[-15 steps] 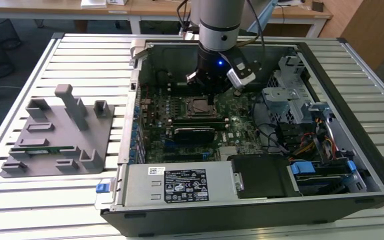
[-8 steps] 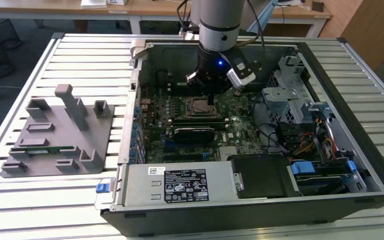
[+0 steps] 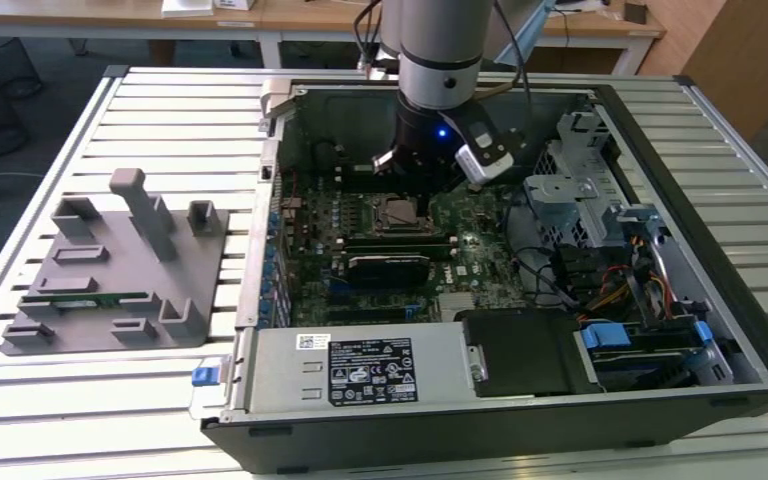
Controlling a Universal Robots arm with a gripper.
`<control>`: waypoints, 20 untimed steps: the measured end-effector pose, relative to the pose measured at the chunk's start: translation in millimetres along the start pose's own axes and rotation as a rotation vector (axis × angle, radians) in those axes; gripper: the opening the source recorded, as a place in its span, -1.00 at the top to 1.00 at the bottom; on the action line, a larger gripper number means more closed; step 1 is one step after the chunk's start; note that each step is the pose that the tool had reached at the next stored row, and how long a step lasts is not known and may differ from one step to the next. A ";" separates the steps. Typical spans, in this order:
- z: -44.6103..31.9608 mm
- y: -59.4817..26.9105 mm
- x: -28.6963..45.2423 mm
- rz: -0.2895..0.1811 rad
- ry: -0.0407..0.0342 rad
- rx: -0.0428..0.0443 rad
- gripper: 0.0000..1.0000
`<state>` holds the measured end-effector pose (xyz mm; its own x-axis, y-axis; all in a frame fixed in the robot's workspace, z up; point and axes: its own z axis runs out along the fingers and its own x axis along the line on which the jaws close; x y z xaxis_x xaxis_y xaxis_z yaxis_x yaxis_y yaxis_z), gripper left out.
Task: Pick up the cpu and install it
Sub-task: 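Install the second cpu locking lever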
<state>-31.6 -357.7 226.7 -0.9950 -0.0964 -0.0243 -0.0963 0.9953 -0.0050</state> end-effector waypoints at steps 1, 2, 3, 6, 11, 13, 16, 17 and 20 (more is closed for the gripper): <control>0.0 -0.2 0.0 0.000 0.0000 0.0000 0.79; 0.0 -0.3 0.0 0.000 0.0000 0.0001 0.79; 0.0 -0.5 0.0 0.000 0.0000 0.0000 0.79; 0.1 -1.0 0.1 0.000 0.0000 0.0000 0.79; 0.2 -2.4 0.2 0.000 -0.0001 -0.0001 0.79; 0.3 -2.7 0.3 0.000 0.0000 -0.0001 0.79; 0.3 -3.4 0.3 0.000 0.0000 0.0000 0.79; 0.4 -3.9 0.4 0.000 0.0000 0.0000 0.79; 0.4 -4.4 0.4 0.000 0.0000 0.0000 0.79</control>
<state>-31.6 -362.1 226.3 -0.9950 -0.0964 -0.0243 -0.0963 0.9953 -0.0050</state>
